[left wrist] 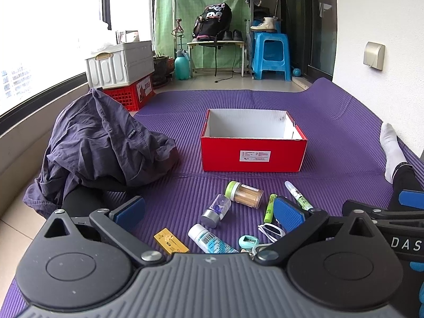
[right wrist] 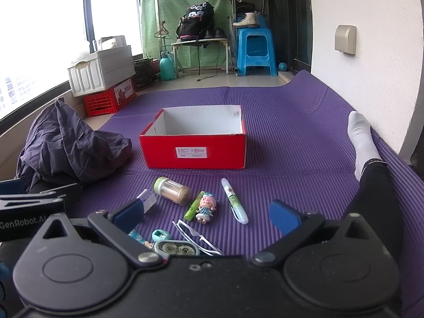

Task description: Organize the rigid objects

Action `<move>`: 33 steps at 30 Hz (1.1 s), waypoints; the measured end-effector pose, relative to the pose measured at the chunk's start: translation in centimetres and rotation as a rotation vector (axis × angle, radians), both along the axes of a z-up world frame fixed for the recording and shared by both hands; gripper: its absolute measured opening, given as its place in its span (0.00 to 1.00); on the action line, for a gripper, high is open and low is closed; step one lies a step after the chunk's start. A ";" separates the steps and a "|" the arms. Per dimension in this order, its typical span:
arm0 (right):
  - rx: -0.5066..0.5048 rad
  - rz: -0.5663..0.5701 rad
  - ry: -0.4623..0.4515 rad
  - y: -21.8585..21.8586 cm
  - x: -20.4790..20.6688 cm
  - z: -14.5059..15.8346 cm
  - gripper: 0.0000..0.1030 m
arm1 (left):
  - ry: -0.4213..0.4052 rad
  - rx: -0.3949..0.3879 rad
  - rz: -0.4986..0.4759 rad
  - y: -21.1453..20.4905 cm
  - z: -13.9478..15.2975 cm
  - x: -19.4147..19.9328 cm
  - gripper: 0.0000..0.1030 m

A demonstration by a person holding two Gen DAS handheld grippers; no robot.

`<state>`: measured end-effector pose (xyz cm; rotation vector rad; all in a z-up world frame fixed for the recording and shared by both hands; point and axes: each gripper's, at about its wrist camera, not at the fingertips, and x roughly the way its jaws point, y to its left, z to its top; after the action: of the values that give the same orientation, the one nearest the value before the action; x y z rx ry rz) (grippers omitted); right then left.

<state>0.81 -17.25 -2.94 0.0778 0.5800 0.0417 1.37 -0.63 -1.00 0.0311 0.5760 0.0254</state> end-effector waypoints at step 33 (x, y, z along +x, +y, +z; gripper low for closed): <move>0.001 0.004 0.010 -0.1 0.1 0.0 0.98 | 0.012 0.000 -0.009 0.2 0.3 0.2 1.00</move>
<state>0.87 -17.33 -2.93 0.0775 0.5898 0.0458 1.54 -0.41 -0.74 0.0340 0.5880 0.0162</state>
